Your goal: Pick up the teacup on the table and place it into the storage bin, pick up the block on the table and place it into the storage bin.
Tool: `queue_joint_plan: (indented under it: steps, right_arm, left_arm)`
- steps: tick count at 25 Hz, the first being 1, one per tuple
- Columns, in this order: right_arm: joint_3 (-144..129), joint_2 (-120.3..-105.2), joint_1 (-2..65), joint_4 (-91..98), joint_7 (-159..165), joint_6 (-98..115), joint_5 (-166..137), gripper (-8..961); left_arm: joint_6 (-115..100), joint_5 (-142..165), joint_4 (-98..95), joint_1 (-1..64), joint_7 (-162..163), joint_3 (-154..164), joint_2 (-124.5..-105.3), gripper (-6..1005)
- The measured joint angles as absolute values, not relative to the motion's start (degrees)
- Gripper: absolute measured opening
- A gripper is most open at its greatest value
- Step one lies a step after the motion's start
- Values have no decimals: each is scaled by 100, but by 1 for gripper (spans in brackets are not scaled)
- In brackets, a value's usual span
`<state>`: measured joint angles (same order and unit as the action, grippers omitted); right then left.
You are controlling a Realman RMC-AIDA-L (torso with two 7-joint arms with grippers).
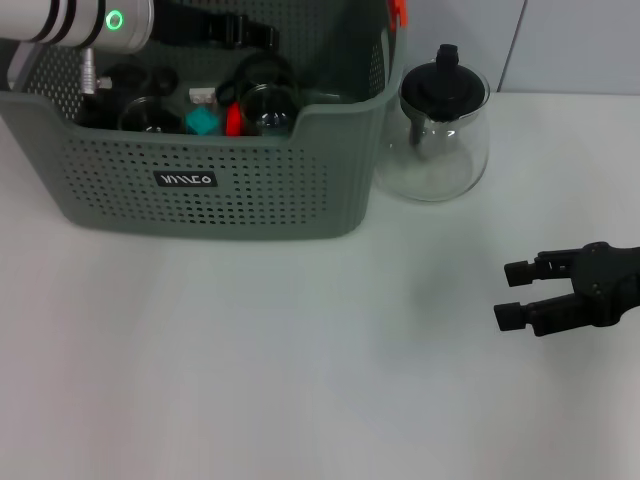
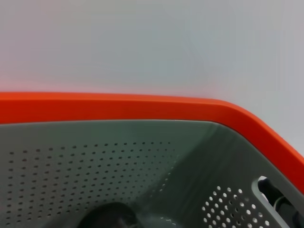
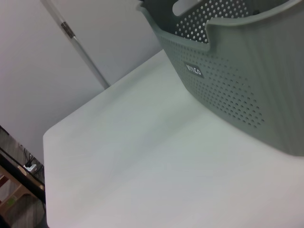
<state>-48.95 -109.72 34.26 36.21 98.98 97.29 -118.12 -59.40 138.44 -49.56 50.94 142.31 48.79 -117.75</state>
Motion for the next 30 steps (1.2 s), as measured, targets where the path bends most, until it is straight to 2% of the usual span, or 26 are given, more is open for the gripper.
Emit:
queue_joint_plan:
  steps: [2, 7, 13, 19, 23, 25, 30]
  right_arm:
    - [-4896, -10971, 3419, 3623, 9872, 9729, -11813, 942]
    - [-4896, -10969, 3393, 3627, 9848, 9742, -11813, 942]
    - [-4896, -10969, 3386, 3601, 9743, 9722, -11800, 942]
    - [-4698, -11001, 3383, 3570, 9370, 10008, -11772, 942]
    - [-4411, -11104, 3377, 3563, 8920, 10275, -11768, 942]
    - [-4360, -11189, 3410, 3562, 8708, 10289, -11766, 942]
    - [-4383, -11524, 3604, 3553, 8287, 9971, -11768, 942]
  left_arm:
    - [-5881, 13887, -4934, 5096, 14235, 4909, -11775, 531]
    - [-5743, 13927, -4932, 5052, 14238, 4996, -11781, 723]
    - [-6807, 12812, -5690, 4615, 13683, 4512, -11795, 868]
    - [-9617, 10721, -5790, 3860, 11653, 3415, -11783, 864]
    - [-10692, 10759, -5772, 3429, 10876, 3081, -11836, 864]
    - [-10796, 10954, -5759, 3184, 10538, 3066, -11932, 863]
    - [-10676, 11630, -5482, 2779, 9585, 3064, -12144, 863]
